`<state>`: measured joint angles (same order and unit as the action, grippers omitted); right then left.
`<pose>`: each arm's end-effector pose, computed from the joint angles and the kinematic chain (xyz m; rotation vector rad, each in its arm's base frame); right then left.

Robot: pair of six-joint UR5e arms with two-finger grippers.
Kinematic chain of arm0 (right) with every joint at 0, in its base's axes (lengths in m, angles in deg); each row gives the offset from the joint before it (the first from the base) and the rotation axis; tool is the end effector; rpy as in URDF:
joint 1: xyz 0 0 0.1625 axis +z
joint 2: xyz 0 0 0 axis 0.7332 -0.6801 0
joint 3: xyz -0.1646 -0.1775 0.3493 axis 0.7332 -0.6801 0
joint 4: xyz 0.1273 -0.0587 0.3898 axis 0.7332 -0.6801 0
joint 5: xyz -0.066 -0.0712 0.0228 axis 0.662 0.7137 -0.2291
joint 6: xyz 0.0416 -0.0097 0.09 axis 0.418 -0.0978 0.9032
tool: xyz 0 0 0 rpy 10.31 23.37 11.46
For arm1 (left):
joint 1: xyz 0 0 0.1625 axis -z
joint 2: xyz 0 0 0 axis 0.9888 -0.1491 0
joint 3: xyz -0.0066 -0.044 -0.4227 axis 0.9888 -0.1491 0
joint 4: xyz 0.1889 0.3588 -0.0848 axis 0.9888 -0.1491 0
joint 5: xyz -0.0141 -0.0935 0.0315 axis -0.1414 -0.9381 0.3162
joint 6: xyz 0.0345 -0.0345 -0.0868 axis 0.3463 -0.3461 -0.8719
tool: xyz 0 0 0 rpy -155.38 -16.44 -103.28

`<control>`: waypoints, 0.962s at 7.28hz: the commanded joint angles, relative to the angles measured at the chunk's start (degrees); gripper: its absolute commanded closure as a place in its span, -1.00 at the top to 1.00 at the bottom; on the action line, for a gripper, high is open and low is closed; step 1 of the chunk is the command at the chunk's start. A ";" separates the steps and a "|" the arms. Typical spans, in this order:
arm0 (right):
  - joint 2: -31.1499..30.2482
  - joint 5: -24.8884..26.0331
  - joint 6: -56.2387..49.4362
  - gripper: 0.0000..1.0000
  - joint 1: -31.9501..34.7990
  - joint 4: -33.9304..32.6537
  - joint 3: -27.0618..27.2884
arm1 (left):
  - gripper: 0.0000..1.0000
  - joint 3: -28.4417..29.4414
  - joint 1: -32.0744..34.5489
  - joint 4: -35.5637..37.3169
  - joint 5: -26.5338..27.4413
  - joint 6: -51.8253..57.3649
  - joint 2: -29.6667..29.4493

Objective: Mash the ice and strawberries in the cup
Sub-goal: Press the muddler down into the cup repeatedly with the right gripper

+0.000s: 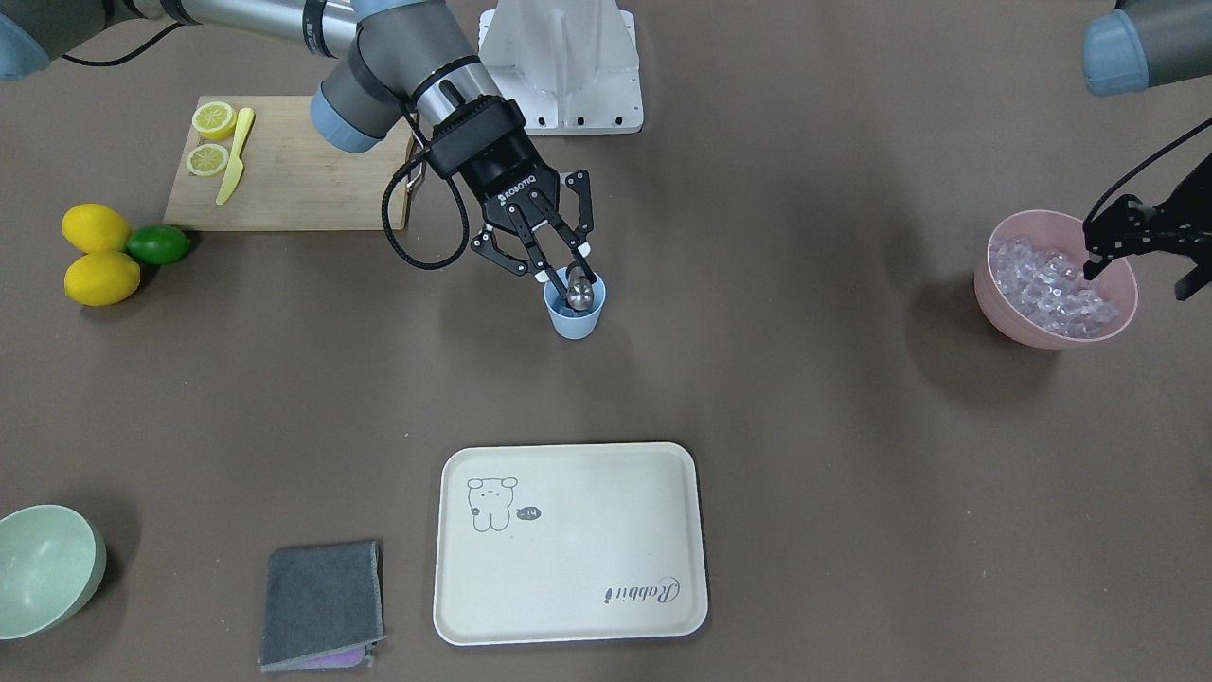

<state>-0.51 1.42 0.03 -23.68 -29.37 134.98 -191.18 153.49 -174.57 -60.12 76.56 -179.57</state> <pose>-0.5144 -0.4116 0.1693 1.0443 -1.2163 0.1669 0.0917 -0.5222 0.4635 0.2449 0.7117 0.2899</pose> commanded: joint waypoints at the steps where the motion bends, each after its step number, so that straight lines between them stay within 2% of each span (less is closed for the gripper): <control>1: 0.25 0.24 -0.20 -1.00 -0.62 3.53 -3.79 | 0.95 -0.36 0.10 -0.10 0.00 0.00 0.74; 7: 0.33 -0.02 -0.37 -1.00 -1.07 3.63 -4.94 | 0.95 -0.36 0.19 -0.19 0.00 0.00 1.27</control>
<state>-0.24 1.62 -0.21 -24.97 -25.71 130.09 -191.53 153.67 -174.76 -60.12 76.56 -178.32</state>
